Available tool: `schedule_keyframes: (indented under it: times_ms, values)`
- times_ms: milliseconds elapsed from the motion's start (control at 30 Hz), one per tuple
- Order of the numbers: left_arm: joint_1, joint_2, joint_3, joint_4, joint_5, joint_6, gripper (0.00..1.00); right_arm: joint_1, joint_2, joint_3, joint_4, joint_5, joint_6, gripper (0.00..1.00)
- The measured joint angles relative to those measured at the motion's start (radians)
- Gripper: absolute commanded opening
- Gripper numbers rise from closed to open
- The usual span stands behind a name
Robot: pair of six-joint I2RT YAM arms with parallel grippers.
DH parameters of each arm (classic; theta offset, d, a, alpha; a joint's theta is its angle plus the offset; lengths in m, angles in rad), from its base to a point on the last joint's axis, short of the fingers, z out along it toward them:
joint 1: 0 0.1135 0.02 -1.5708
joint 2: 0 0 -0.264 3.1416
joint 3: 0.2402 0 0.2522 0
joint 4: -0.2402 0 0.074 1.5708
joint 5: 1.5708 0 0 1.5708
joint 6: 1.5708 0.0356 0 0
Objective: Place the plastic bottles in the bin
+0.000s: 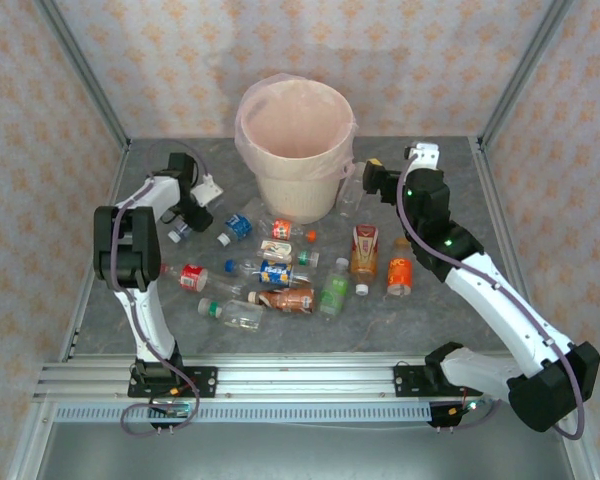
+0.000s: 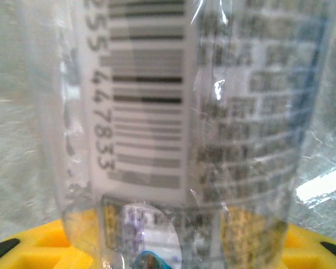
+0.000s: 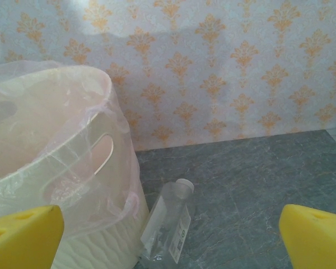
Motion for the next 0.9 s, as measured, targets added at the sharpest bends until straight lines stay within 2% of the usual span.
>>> schedule_keyframes:
  times_ms: [133,233,400,500,600,767,900]
  values:
    - [0.030,-0.167,-0.035,0.089,0.034,-0.151,0.51,0.000,-0.019,-0.001,0.002,0.029,0.045,0.99]
    - [0.021,-0.309,-0.023,0.166,0.035,-0.300,0.51,0.000,-0.040,-0.015,0.021,0.064,0.099,0.99]
    - [-0.084,-0.428,0.131,0.215,-0.058,-0.562,0.51,0.000,-0.047,-0.049,0.030,0.088,0.188,0.99]
    - [-0.189,-0.445,0.230,0.226,-0.121,-0.686,0.51,0.000,-0.046,-0.054,0.029,0.087,0.229,0.99]
    - [-0.276,-0.440,0.323,0.225,-0.133,-0.794,0.51,0.000,-0.046,-0.054,0.029,0.084,0.257,0.99]
    - [-0.370,-0.394,0.438,0.241,-0.150,-0.921,0.53,0.000,-0.046,-0.054,0.009,0.084,0.293,0.99]
    - [-0.431,-0.286,0.515,0.255,-0.183,-0.995,0.54,0.000,-0.046,-0.054,-0.024,0.084,0.315,0.99]
